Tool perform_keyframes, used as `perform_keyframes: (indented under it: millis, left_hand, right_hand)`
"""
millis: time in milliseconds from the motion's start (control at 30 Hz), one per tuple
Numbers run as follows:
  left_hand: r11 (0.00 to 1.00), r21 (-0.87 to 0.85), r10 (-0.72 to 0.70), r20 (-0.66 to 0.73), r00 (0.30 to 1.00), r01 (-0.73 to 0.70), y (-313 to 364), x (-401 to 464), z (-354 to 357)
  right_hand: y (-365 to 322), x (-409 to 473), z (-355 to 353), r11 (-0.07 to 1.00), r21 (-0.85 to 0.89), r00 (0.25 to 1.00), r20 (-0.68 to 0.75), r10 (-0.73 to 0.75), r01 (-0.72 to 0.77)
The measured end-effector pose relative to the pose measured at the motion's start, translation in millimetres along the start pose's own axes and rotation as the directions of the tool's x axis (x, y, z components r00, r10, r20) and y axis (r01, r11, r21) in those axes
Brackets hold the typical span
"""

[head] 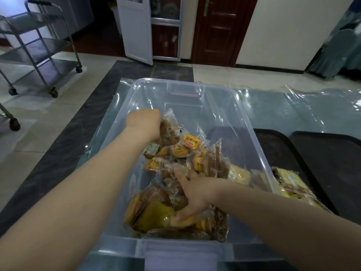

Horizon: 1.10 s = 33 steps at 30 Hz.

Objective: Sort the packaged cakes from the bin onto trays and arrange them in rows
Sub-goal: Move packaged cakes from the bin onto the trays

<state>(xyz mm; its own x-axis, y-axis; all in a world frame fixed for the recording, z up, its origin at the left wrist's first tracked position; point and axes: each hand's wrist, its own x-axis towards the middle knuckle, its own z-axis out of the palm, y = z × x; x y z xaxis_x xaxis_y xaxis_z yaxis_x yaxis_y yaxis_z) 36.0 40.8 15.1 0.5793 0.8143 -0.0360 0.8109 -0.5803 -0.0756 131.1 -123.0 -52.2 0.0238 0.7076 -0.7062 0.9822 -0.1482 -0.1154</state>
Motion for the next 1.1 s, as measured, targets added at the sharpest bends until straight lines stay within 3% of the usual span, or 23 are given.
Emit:
perform_keyframes:
  millis: [167, 333, 433, 567, 767, 867, 1000, 1100]
  left_hand:
    - [0.998, -0.066, 0.001, 0.032, 0.999, 0.001, -3, -5, 0]
    - [0.993, -0.118, 0.001, -0.02, 1.0, -0.003, -8, -5, -1]
    - [0.987, -0.16, -0.004, -0.049, 0.999, -0.004, -9, -7, 0]
    - [0.958, -0.286, -0.03, -0.067, 0.997, 0.01, -13, -14, -8]
    - [0.868, -0.492, -0.178, -0.188, 0.966, 0.065, -22, -21, -33]
    - [0.808, -0.588, -0.236, -0.263, 0.935, 0.038, -16, -28, -48]
    - [0.711, -0.701, -0.28, -0.348, 0.895, -0.05, 13, -42, -68]
    - [0.604, -0.786, -0.329, -0.397, 0.857, -0.132, 49, -53, -87]
  right_hand:
    - [-2, 18, 1, 0.999, 0.007, 0.994, -0.094, 0.047, -0.046]
    - [3, 20, -9, 0.951, 0.303, 0.954, -0.264, 0.142, -0.058]
    - [8, 18, -15, 0.961, 0.245, 0.901, -0.376, 0.219, -0.131]
    - [11, 2, -30, 0.97, 0.223, 0.863, -0.465, 0.196, -0.1]
    - [32, -38, -50, 0.914, 0.394, 0.749, -0.633, 0.196, 0.094]
    - [50, -62, -52, 0.798, 0.523, 0.672, -0.709, 0.214, 0.298]
    - [80, -91, -51, 0.661, 0.566, 0.534, -0.796, 0.284, 0.493]
    - [103, -111, -47, 0.528, 0.576, 0.482, -0.815, 0.321, 0.624]
